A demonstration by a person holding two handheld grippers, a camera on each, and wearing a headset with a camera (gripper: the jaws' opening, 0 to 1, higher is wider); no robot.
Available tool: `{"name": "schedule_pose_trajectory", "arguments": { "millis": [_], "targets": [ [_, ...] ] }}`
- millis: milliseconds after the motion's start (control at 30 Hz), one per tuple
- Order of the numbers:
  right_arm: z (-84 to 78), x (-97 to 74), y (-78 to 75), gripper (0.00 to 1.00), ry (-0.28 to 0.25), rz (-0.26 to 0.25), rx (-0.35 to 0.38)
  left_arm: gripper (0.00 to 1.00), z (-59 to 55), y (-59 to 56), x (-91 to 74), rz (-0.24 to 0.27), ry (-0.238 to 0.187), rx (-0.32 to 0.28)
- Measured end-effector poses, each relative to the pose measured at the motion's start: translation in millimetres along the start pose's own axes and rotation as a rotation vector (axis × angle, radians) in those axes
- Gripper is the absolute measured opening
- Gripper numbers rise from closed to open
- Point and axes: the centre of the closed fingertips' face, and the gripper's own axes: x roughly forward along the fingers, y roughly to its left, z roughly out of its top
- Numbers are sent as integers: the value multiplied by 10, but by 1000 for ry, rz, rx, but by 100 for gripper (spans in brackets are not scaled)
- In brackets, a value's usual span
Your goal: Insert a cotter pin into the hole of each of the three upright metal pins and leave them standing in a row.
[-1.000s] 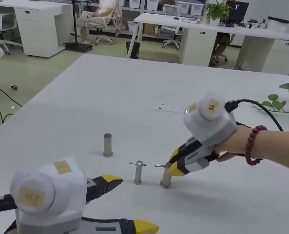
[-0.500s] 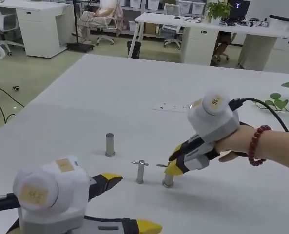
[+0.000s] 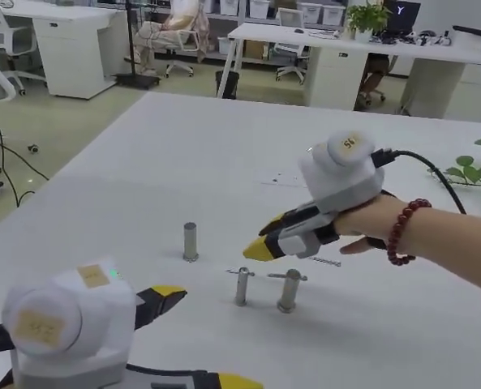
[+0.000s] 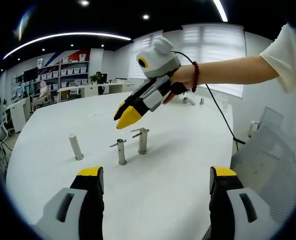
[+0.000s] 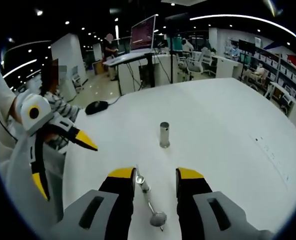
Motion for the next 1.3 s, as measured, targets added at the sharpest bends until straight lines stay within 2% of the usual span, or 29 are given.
{"name": "schedule_pose_trajectory", "arguments": {
  "millis": [133,300,433,600,700,967,1300],
  "targets": [
    [119,142,-34,34,-33,-27,36,93,13,14,-48,2,-2,-10],
    [259,317,-32,34,-55,-60,27,99,44,4,-105,-2,-9,-15],
    [368,463,-24,33,-91,-80,12,99,59,8,-139,-4,-15,-23],
    [401,671,-133,33,-120,-103,53,99,67,34,-160,5,-12,-27],
    [409,759,-160,32,-141,-96,89,99,68,57,-169,10,-9,-22],
    [345,929,-134,28,-125,-87,63,95,49,86,-193,22,0,-12],
    [330,1069,-159,20,-98,-111,14,94,11,91,-211,32,12,-7]
  ]
}}
